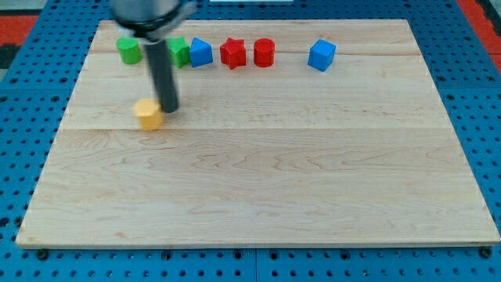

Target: Push the yellow heart left to the green star

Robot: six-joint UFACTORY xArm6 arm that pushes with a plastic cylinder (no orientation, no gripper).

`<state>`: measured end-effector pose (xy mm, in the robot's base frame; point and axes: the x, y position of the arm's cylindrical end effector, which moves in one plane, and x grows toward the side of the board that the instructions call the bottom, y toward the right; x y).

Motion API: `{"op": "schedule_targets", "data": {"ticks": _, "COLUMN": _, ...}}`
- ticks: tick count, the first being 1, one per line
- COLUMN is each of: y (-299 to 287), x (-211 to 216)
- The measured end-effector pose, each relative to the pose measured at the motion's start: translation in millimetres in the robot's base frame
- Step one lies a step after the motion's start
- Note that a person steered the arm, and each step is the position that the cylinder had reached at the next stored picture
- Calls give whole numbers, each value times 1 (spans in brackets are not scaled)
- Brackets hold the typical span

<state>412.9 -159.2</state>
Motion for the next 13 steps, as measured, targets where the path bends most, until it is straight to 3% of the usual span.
{"op": "schedule_targets", "data": {"ticks": 1, "y": -56, "x": -3}}
{"op": "schedule_targets", "data": {"ticks": 3, "y": -20, "x": -126}}
{"op": "schedule_targets", "data": {"ticks": 4, "y": -5, "x": -148}}
{"op": "schedule_targets", "data": {"ticks": 7, "y": 49, "x": -148}}
{"op": "schedule_targets", "data": {"ticks": 9, "y": 97, "x": -191}}
{"op": "schedule_targets", "data": {"ticks": 10, "y": 50, "x": -216}}
{"op": "schedule_targets", "data": {"ticks": 11, "y": -12, "x": -194}}
{"op": "schedule_targets", "data": {"ticks": 12, "y": -7, "x": -133}}
{"op": "schedule_targets", "data": {"ticks": 13, "y": -6, "x": -135}}
